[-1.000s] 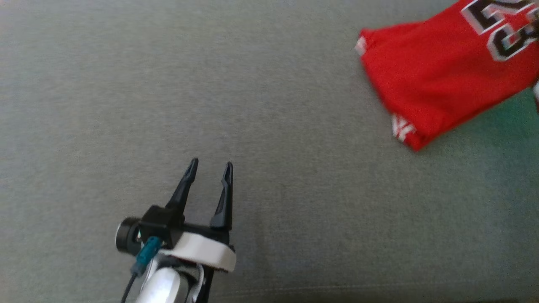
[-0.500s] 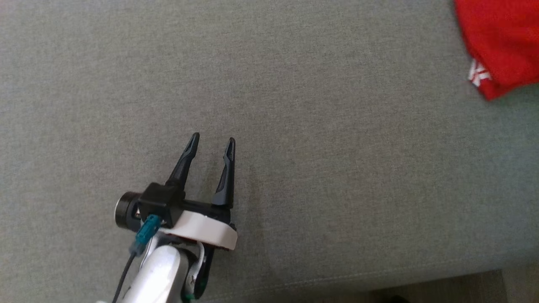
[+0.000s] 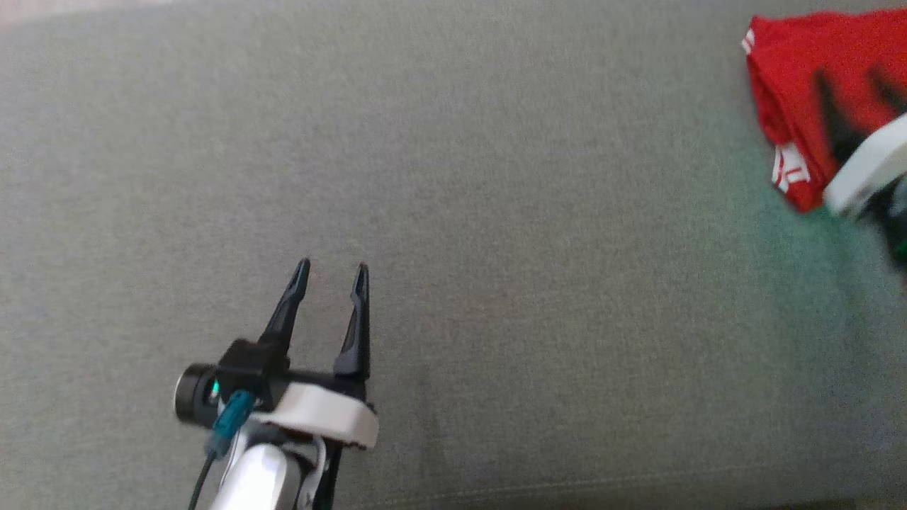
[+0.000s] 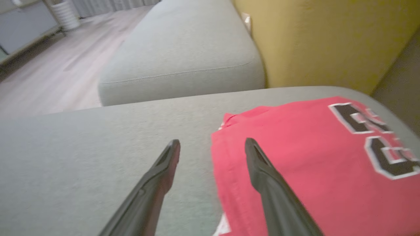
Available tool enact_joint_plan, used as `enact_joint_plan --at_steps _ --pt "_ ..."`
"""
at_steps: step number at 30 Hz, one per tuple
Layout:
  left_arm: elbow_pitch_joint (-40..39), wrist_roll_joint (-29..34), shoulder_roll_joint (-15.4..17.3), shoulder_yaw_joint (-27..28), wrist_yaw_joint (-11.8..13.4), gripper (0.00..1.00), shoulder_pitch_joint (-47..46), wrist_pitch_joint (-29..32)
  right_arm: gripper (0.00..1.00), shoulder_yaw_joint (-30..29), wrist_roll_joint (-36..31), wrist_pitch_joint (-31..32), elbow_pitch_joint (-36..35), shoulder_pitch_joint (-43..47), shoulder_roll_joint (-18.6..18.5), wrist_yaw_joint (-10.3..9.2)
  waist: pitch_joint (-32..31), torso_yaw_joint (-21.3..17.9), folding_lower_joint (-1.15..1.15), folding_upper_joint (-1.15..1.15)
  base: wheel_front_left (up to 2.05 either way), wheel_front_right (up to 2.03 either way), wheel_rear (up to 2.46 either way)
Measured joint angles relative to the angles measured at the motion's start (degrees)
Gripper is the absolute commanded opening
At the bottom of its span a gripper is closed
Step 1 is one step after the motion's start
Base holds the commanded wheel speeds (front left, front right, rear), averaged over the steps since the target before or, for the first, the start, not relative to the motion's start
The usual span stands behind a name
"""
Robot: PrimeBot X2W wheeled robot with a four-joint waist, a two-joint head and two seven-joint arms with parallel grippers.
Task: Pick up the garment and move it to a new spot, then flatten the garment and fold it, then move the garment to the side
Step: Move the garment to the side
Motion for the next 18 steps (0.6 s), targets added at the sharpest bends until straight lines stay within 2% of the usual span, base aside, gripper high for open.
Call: enact_joint_plan --at_steps 5,6,10,15,18 --pt "-0.07 0.42 -0.02 1.92 0.34 1.00 3.72 0.01 1.00 0.99 0.54 -5.15 -0.94 7.56 6.00 0.00 -5.02 1.37 0.00 0.00 0.00 0.00 0.00" --pt "-0.07 0.42 -0.02 1.92 0.34 1.00 3.72 0.01 1.00 0.99 0.54 -5.15 -0.94 7.56 6.00 0.00 -5.02 1.37 0.00 0.00 0.00 0.00 0.00" --pt "-0.11 0.42 0.00 4.30 0.96 1.00 7.21 0.01 1.00 2.14 -0.86 -11.87 -1.80 13.43 9.68 -0.01 -8.92 2.24 0.00 0.00 0.00 0.00 0.00" --pt "-0.49 0.41 0.02 7.03 1.79 1.00 11.87 0.01 1.00 1.26 -10.06 -16.12 -1.93 22.13 14.00 0.00 -13.43 2.84 0.00 0.00 0.00 0.00 0.00" --pt "-1.71 0.38 0.10 8.42 2.12 1.00 14.24 0.01 1.00 -5.49 -17.92 -16.27 -9.32 28.69 17.09 0.00 -15.54 2.92 0.00 0.00 0.00 0.00 0.00"
